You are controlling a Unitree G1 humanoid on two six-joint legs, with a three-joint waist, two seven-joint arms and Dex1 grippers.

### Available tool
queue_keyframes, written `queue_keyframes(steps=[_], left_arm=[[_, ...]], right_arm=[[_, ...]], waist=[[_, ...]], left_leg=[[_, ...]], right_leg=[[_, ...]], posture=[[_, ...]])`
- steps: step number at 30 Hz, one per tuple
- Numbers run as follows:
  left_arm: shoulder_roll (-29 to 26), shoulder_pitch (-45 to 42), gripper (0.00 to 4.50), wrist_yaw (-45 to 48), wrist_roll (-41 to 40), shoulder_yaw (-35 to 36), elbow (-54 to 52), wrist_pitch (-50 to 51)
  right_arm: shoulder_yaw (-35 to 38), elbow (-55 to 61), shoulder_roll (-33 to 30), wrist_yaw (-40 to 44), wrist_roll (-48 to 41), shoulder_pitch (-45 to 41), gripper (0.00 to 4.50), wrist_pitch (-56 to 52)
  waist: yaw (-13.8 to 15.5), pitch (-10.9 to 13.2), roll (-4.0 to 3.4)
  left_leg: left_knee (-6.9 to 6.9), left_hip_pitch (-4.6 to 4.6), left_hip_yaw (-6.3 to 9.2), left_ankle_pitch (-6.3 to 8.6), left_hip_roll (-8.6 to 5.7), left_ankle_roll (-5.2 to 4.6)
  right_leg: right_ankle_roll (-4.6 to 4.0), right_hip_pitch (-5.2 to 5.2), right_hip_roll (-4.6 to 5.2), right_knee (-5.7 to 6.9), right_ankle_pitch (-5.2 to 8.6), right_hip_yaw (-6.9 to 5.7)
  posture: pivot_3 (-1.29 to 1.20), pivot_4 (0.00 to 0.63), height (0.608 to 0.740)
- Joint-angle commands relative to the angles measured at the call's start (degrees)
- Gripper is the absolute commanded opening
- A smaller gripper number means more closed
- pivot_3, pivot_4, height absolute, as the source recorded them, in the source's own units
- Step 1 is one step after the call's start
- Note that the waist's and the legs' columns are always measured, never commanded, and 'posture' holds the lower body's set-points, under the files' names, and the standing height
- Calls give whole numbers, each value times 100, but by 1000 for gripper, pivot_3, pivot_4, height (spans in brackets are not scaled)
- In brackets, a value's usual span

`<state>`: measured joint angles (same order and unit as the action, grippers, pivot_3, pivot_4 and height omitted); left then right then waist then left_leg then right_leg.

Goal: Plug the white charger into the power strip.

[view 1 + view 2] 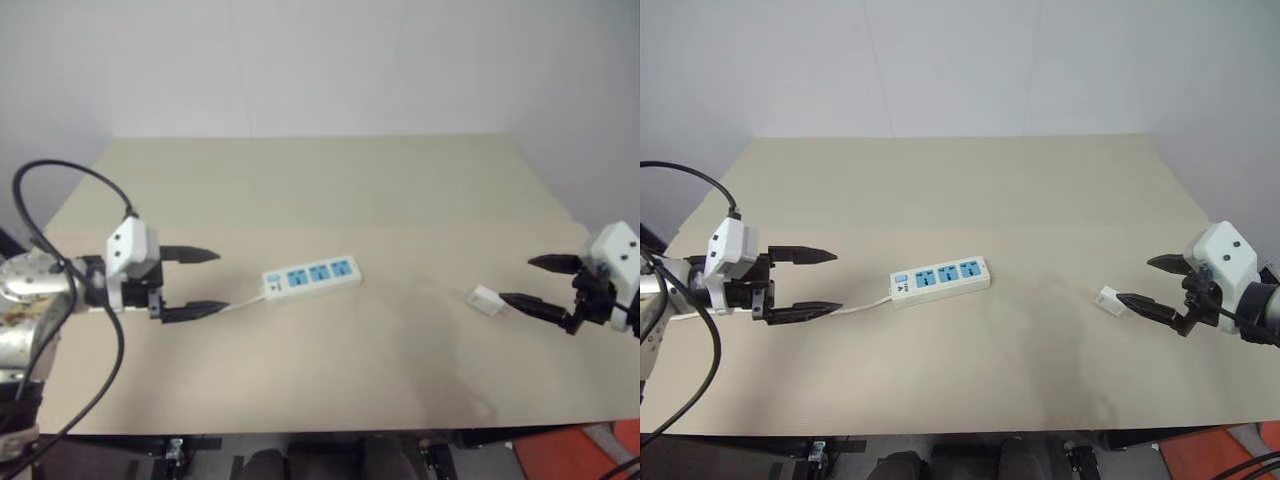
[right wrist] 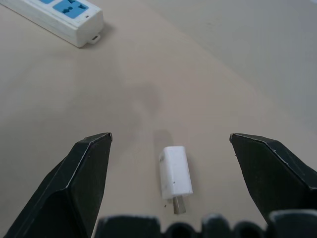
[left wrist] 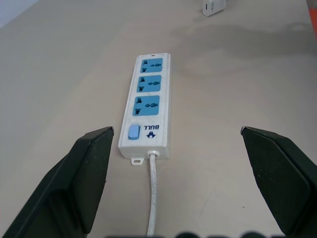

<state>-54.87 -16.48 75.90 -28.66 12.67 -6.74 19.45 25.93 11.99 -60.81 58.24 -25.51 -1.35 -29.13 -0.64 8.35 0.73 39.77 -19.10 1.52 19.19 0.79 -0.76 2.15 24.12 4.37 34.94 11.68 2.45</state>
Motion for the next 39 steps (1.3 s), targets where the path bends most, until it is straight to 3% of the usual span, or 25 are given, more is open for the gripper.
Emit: queue_keyframes(steps=[1, 7, 12, 22, 32, 39], left_arm=[[-106, -157, 4489, 37, -28, 127, 33, -181], [377, -713, 4489, -343, 356, -192, 850, -672], [563, -1372, 4489, 78, 880, -674, 2196, -1553], [1544, -2493, 4489, 473, 1367, -1188, 4538, -2776], [2498, -2720, 4489, 447, 1446, -1218, 5302, -3593], [2795, -2753, 4489, 393, 1723, -1321, 5885, -3981]], right_arm=[[224, 210, 40, -105, -37, -38, 4500, 53], [-88, 353, -24, -117, -348, -722, 4500, -224], [-392, 623, -24, -171, -667, -1334, 4500, -713], [-1244, 876, 337, -542, -802, -2260, 4500, -1110], [-1411, 805, 435, -547, -724, -2415, 4500, -1027], [-1284, 967, 377, -575, -858, -2345, 4500, -1168]], waist=[[2, 0, 0], [-9, 0, -3], [-24, 0, -3], [-11, 0, -3], [-8, 0, -2], [-36, 1, -1]], left_leg=[[0, 0, 0, 0, 0, 0], [2, 4, -2, -1, -3, 2], [0, 8, 1, -1, -1, 1], [4, -16, 4, 0, -6, 0], [7, -21, 5, 0, -6, 0], [7, -18, 6, 0, -6, -1]], right_leg=[[0, 0, 0, 0, 0, 0], [-1, -4, 1, 3, -1, 1], [-3, -6, -4, 2, -1, 0], [1, 2, 2, 6, -5, -8], [4, 2, 4, 6, -6, -8], [4, 2, 2, 9, -7, -7]], posture=[[0, 150, 740], [0, 150, 740], [0, 150, 740], [0, 150, 740], [0, 150, 740], [0, 150, 740]])
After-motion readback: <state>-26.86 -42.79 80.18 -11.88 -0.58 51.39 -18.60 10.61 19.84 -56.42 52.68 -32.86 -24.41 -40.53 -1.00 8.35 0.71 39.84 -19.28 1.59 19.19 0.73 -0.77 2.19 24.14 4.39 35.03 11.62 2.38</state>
